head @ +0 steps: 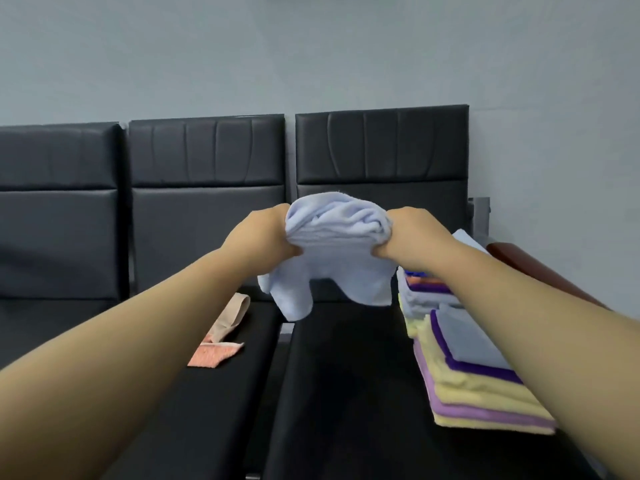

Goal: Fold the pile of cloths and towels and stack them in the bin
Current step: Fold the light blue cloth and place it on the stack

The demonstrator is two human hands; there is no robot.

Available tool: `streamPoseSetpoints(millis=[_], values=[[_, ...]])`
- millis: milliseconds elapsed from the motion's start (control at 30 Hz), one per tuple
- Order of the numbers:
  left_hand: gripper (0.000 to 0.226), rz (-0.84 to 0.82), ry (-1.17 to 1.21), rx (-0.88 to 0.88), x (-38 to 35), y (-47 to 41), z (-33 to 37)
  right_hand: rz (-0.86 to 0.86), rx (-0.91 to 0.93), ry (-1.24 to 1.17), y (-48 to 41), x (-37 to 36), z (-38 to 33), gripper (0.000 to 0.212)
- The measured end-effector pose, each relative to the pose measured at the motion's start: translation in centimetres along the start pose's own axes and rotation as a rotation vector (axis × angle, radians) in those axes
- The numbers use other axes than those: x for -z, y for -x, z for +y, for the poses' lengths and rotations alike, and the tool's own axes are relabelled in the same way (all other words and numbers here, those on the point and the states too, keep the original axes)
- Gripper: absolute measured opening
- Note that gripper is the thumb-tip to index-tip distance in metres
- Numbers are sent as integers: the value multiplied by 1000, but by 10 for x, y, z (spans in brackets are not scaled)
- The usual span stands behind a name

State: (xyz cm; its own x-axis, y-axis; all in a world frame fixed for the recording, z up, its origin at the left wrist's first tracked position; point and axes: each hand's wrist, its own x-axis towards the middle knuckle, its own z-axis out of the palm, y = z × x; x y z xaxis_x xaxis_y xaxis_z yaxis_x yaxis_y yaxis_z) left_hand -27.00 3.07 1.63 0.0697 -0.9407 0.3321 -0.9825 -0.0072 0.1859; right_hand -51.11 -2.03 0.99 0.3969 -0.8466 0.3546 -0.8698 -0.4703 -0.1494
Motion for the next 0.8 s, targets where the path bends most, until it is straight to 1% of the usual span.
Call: streamPoseSetpoints(millis=[33, 67, 133, 167, 233, 300, 333, 367, 400, 433, 467, 500, 533, 567, 600, 633, 700, 800], values=[[10, -79, -40, 12, -4, 5, 1, -40, 11, 15, 10, -3, 0, 26], [16, -191, -110, -20, -15, 9, -1, -92, 23, 14, 21, -9, 2, 28], [25, -421, -203, -75, -39, 32, 0, -258, 3, -128, 45, -32, 11, 26], [27, -508, -186, -82, -51, 44, -3, -365, -18, -183, 57, -49, 16, 23], [29, -575, -71, -54, -83, 68, -15, -566, -71, -151, 81, -91, 26, 30], [20, -658, -10, 3, -117, 86, -27, -677, -162, -148, 100, -131, 31, 36], [23, -724, -1, 47, -135, 92, -36, -711, -194, -166, 110, -145, 32, 37], [30, -777, -21, 58, -151, 95, -44, -737, -202, -167, 116, -155, 32, 36], [38, -805, -52, 39, -162, 97, -51, -760, -202, -155, 120, -162, 32, 40], [45, -801, -42, 21, -173, 98, -56, -772, -202, -140, 122, -168, 33, 58], [52, -773, 13, 34, -178, 99, -58, -746, -207, -164, 120, -166, 30, 76], [57, -744, 103, 49, -186, 100, -58, -735, -238, -214, 118, -170, 29, 82], [60, -694, 161, 77, -189, 100, -56, -695, -256, -270, 116, -172, 27, 76], [60, -632, 216, 88, -195, 99, -54, -677, -286, -312, 113, -175, 25, 62], [59, -597, 227, 102, -200, 97, -50, -648, -320, -340, 111, -178, 23, 52], [57, -597, 236, 111, -207, 94, -48, -633, -364, -340, 109, -182, 22, 47], [49, -672, 198, 108, -211, 92, -42, -647, -415, -316, 107, -192, 20, 47], [31, -891, 132, 92, -201, 92, -43, -746, -378, -264, 109, -199, 15, 45]])
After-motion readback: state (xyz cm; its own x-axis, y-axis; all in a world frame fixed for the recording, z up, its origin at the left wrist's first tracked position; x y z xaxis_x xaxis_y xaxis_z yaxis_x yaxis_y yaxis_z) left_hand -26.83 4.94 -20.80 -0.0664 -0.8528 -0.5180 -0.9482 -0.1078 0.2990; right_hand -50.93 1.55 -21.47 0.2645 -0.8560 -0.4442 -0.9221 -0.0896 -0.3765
